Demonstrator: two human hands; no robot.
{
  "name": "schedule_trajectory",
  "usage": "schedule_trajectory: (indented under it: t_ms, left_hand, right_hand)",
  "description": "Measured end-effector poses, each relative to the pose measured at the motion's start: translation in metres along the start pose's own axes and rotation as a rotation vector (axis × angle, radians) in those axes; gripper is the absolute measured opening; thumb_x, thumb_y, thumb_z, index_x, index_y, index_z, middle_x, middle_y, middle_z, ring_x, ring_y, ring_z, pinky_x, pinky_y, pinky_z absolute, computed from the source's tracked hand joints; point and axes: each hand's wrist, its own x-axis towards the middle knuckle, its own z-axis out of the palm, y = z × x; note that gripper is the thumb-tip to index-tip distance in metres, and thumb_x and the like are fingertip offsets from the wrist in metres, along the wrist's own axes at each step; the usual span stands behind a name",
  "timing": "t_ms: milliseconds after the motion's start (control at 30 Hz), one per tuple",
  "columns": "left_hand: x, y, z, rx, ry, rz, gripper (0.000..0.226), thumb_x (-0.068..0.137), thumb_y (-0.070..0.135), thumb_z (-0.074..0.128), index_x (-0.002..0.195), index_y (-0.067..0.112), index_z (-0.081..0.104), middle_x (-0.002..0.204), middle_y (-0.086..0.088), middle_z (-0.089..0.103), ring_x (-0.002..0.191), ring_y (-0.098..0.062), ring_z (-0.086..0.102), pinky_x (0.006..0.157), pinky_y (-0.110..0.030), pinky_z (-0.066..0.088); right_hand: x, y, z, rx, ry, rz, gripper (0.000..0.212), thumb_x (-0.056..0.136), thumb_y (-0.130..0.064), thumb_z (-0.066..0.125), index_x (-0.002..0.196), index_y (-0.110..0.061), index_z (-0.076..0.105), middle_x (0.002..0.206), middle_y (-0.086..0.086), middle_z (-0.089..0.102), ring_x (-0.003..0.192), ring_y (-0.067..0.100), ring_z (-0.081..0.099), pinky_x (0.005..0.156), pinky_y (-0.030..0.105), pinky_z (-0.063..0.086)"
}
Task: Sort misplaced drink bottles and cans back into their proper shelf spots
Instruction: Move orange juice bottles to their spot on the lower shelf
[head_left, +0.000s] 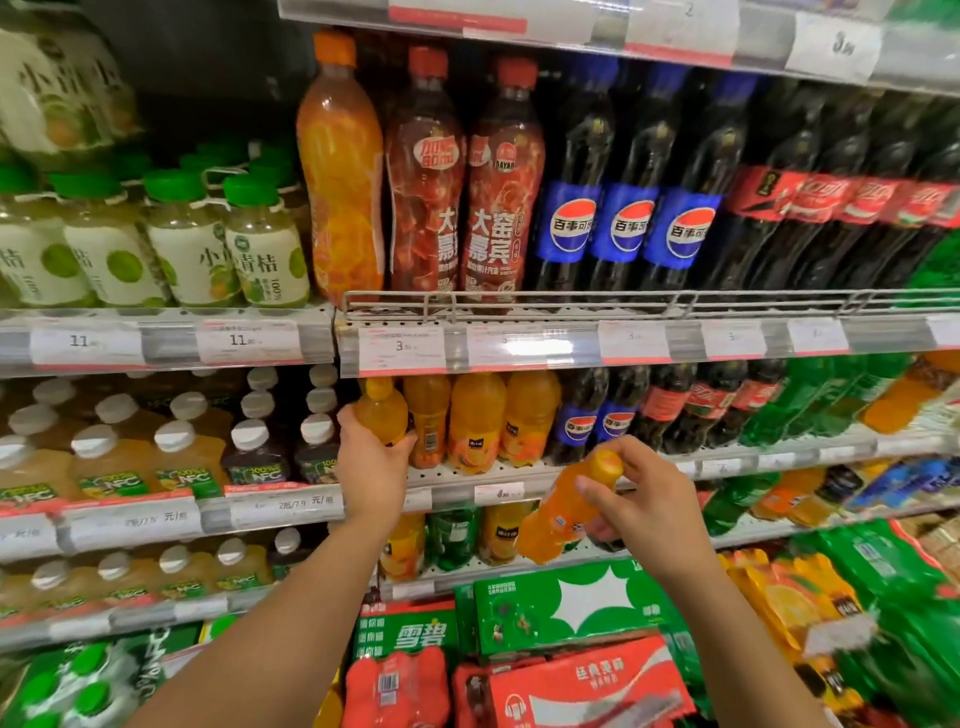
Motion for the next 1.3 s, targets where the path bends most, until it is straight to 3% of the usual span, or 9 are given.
schedule_trajectory:
  t_ms: [300,500,700,867,933,1033,1100,1200,1300]
  left_hand:
    - [0.01,0.013,0.007,0.08,0.002,-0.013,0.057,0.083,0.034,0.074,0.122,0.011,0.04,0.103,-0.01,0.061,0.095,-0.039,0.064,0.071,-0.038,0.046]
    - [0.022,0.012,-0.001,0.273,-0.006,0.118,0.064,0.087,0.04,0.071,0.134,0.006,0.043,0.117,-0.02,0.061,0.104,-0.043,0.061,0.075,-0.045,0.048]
    - [0.025,0.015,0.0,0.459,0.012,0.098,0.064,0.087,0.051,0.07,0.124,0.003,0.049,0.114,-0.02,0.062,0.106,-0.042,0.059,0.09,-0.052,0.045]
    - [0.025,0.02,-0.003,0.403,0.016,0.112,0.079,0.076,0.053,0.08,0.127,0.003,0.045,0.121,-0.023,0.058,0.115,-0.043,0.053,0.094,-0.056,0.047]
    - [0.025,0.024,-0.005,0.432,0.063,0.242,0.072,0.077,0.049,0.08,0.121,-0.001,0.054,0.123,-0.025,0.056,0.117,-0.043,0.048,0.097,-0.055,0.045]
    - [0.026,0.036,-0.008,0.76,0.036,0.429,0.051,0.091,0.054,0.059,0.086,0.005,0.073,0.123,-0.021,0.064,0.121,-0.043,0.045,0.103,-0.055,0.038]
    - [0.025,0.049,-0.01,0.91,-0.062,0.516,0.045,0.095,0.049,0.047,0.102,0.012,0.071,0.117,-0.017,0.069,0.12,-0.041,0.053,0.107,-0.056,0.035]
    - [0.024,0.074,-0.008,0.964,-0.201,0.571,0.05,0.098,0.035,0.052,0.143,0.014,0.047,0.147,-0.017,0.049,0.139,-0.039,0.04,0.115,-0.052,0.03]
    - [0.033,0.093,-0.006,1.046,-0.362,0.473,0.048,0.1,0.033,0.048,0.146,0.02,0.041,0.152,-0.012,0.042,0.142,-0.035,0.036,0.112,-0.047,0.035]
  right_hand:
    - [-0.001,0.01,-0.011,-0.002,-0.002,0.029,0.018,0.093,-0.02,0.078,0.099,-0.02,0.061,0.087,0.004,0.07,0.054,0.021,0.074,0.059,0.048,0.063]
    - [-0.001,0.013,-0.009,-0.035,-0.022,-0.008,0.018,0.093,-0.022,0.078,0.096,-0.023,0.061,0.084,0.002,0.071,0.055,0.019,0.074,0.058,0.048,0.063]
    - [-0.004,0.012,-0.015,-0.023,-0.042,-0.024,0.017,0.094,-0.024,0.076,0.099,-0.021,0.06,0.086,0.001,0.07,0.056,0.019,0.074,0.058,0.045,0.063]
    - [-0.01,0.019,-0.025,-0.02,-0.034,-0.029,0.018,0.093,-0.024,0.077,0.099,-0.022,0.061,0.082,0.003,0.07,0.054,0.019,0.074,0.061,0.049,0.062]
    - [-0.011,0.022,-0.028,-0.024,-0.028,-0.029,0.018,0.093,-0.025,0.078,0.099,-0.023,0.061,0.081,0.002,0.07,0.054,0.018,0.074,0.061,0.048,0.062]
    - [-0.012,0.027,-0.031,-0.038,-0.026,-0.032,0.018,0.093,-0.028,0.077,0.1,-0.026,0.06,0.082,0.001,0.072,0.054,0.016,0.074,0.06,0.046,0.063]
    - [-0.013,0.03,-0.032,-0.046,-0.026,-0.025,0.019,0.093,-0.028,0.077,0.099,-0.029,0.06,0.083,0.0,0.072,0.054,0.016,0.074,0.06,0.045,0.063]
    - [-0.014,0.032,-0.035,-0.039,-0.022,-0.021,0.019,0.092,-0.027,0.078,0.098,-0.029,0.06,0.084,0.0,0.072,0.054,0.016,0.074,0.059,0.043,0.063]
    - [-0.016,0.034,-0.037,-0.017,-0.013,-0.013,0.019,0.092,-0.024,0.078,0.099,-0.027,0.061,0.084,0.001,0.071,0.054,0.016,0.074,0.057,0.043,0.063]
